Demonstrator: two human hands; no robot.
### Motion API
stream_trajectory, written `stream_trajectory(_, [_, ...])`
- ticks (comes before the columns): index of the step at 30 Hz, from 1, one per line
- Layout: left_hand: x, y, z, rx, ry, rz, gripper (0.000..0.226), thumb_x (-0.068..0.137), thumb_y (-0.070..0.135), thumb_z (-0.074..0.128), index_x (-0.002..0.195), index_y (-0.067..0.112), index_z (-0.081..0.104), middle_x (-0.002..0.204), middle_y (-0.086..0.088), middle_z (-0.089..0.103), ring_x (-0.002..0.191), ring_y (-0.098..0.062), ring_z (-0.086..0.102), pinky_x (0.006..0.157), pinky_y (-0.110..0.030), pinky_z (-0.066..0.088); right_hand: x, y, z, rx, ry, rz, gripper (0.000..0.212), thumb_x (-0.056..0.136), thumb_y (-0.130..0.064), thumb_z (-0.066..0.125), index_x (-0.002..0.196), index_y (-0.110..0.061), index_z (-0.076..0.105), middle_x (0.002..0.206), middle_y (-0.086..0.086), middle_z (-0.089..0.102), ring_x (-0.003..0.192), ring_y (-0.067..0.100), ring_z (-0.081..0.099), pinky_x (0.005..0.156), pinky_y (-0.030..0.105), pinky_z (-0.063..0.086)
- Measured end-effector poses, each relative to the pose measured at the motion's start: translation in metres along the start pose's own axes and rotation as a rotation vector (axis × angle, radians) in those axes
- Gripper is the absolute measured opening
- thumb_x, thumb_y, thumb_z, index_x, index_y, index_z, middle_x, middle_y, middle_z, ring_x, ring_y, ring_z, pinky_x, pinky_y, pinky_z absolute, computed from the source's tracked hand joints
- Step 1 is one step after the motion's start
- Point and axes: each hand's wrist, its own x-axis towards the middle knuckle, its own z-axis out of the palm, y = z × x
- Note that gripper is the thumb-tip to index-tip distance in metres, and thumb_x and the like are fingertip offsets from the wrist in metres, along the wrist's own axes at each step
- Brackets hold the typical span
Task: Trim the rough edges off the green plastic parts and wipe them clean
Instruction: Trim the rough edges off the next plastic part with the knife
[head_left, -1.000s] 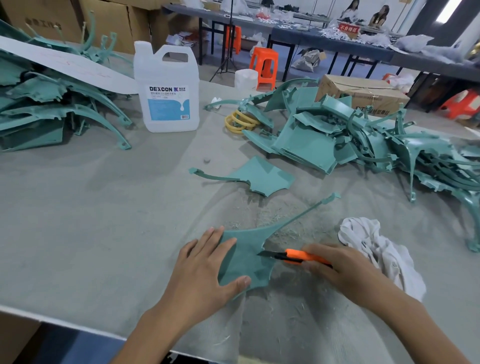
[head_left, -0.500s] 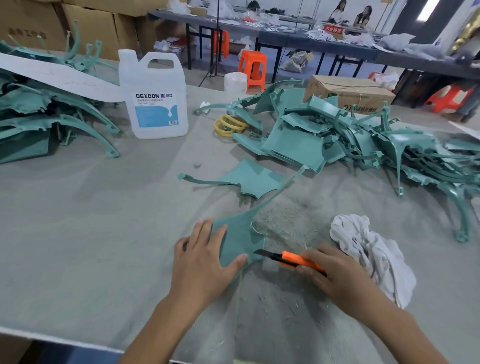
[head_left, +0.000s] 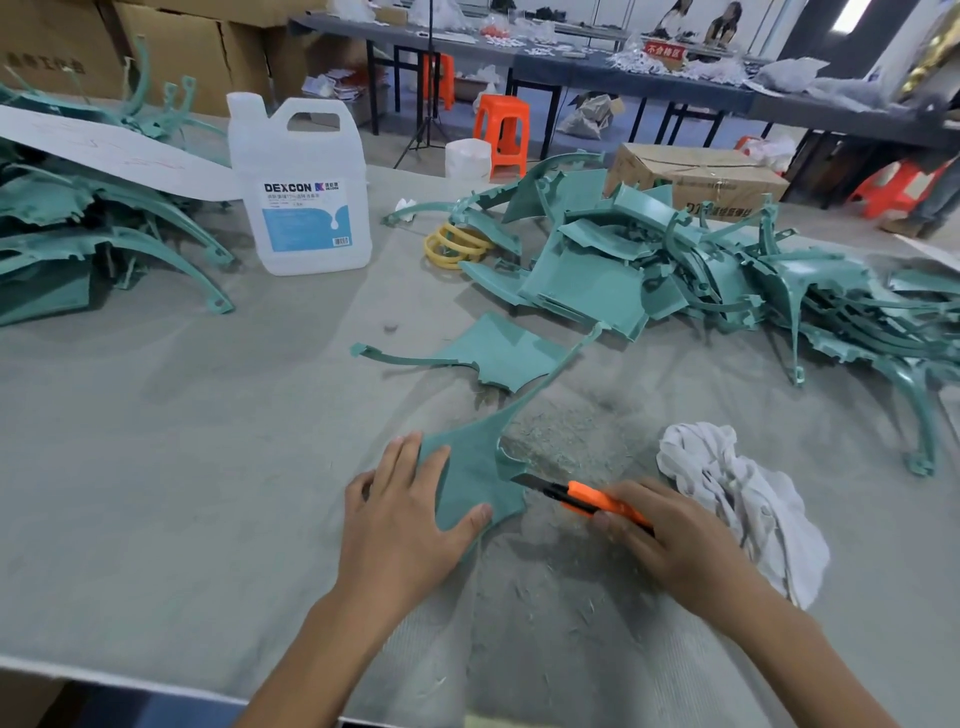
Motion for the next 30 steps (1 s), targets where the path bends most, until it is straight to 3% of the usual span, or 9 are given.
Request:
stream_trajectory(3, [0.0,-0.001,-0.001,-0.007,-0.005,-0.003,0.096,0.075,0.086,0.011,0.154,0.035,0.028,0.168,0.006,0.01,0.154,-0.01,0.0,0.115,-0.039,0.013,0.001,-0.001,0.001,-0.038,-0.007,-0.003,0.041,0.092,-0.066,0.034,0.109,-0.041,0.061,0.086,-0.02,0.052,0.078,-0.001,0.052,0.061,0.023,0.038])
stream_trajectory(6, [0.001,-0.002,0.0,0.002,-0.006,-0.003,0.096,0.075,0.087,0.011,0.154,0.035,0.027,0.167,0.006,0.01,0.153,-0.01,0.0,0.115,-0.038,0.012,0.007,-0.003,0.002,-0.057,0.034,0.054,0.034,0.098,-0.059,0.04,0.109,-0.036,0.062,0.089,-0.013,0.055,0.078,0.006,0.055,0.068,0.031,0.048])
stream_trajectory(11, [0.0,-0.001,0.0,0.003,-0.006,0.0,0.094,0.075,0.086,0.011,0.153,0.036,0.027,0.167,0.007,0.01,0.154,-0.01,0.0,0.116,-0.038,0.013,0.006,-0.002,0.0,-0.021,-0.005,0.033,0.044,0.093,-0.066,0.034,0.108,-0.035,0.061,0.088,-0.013,0.055,0.078,0.004,0.054,0.069,0.029,0.047])
stream_trajectory(15, [0.0,-0.001,0.0,0.011,-0.011,-0.001,0.095,0.075,0.087,0.009,0.153,0.037,0.026,0.168,0.007,0.008,0.153,-0.01,-0.002,0.115,-0.037,0.011,0.007,0.001,-0.002,-0.006,-0.015,0.022,0.024,0.099,-0.052,0.048,0.114,-0.039,0.061,0.09,-0.014,0.056,0.081,0.005,0.055,0.073,0.032,0.049])
stream_trajectory(30, [0.0,-0.002,0.0,0.001,-0.015,0.003,0.092,0.077,0.086,0.012,0.153,0.036,0.026,0.168,0.006,0.009,0.153,-0.01,-0.001,0.115,-0.038,0.01,0.011,-0.005,0.002,-0.052,0.013,0.059,0.023,0.101,-0.052,0.045,0.111,-0.037,0.06,0.089,-0.012,0.055,0.079,0.004,0.054,0.072,0.032,0.05])
